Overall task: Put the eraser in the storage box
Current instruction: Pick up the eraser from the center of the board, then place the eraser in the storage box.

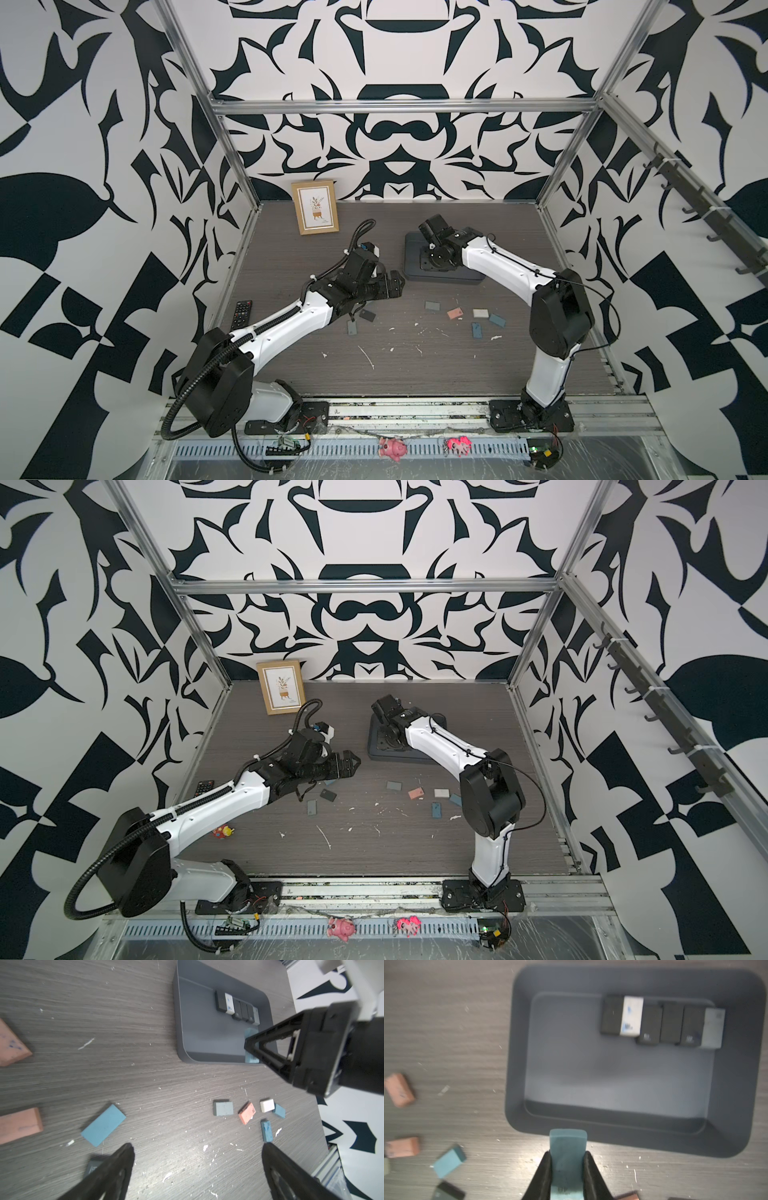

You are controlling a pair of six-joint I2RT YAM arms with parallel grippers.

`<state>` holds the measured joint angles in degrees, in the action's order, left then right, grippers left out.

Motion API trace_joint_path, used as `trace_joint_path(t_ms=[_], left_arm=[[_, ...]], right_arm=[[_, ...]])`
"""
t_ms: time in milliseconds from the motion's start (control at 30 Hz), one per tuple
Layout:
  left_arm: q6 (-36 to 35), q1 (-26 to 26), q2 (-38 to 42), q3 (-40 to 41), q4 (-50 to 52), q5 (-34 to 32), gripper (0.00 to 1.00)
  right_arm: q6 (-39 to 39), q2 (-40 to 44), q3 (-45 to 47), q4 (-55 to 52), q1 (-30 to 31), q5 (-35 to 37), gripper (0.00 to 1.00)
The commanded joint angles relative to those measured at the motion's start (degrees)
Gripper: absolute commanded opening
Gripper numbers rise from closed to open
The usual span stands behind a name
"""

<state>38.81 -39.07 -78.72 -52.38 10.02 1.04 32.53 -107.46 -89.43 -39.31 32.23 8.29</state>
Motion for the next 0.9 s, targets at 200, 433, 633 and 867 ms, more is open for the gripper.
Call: trace_joint_path(t_ms=[200,433,633,867], left_arm=[[1.06,2.37,-5.39,-6.76,-3.92,4.51,0.99],[2.92,3.93,-9.34,-8.95,-6.56,7.29,0.99],[3.25,5.15,-11.54,-10.19,-7.65,8.65,0.99],[3.16,6.57,-13.53,-10.72,-8.3,9.95,0.99]], right_arm=[[-1.07,-10.58,-14.28,-2.44,-5.82,-2.84,0.26],[-1.31,-18.18,-22.33,-3.58,-7.6,-3.72,0.26],[-1.77,-23.77,-28.06,-4.63,-7.97,-4.01,0.26],[-2.19,-28.95,-33.8,-5.93,-8.16,-3.66,0.27]])
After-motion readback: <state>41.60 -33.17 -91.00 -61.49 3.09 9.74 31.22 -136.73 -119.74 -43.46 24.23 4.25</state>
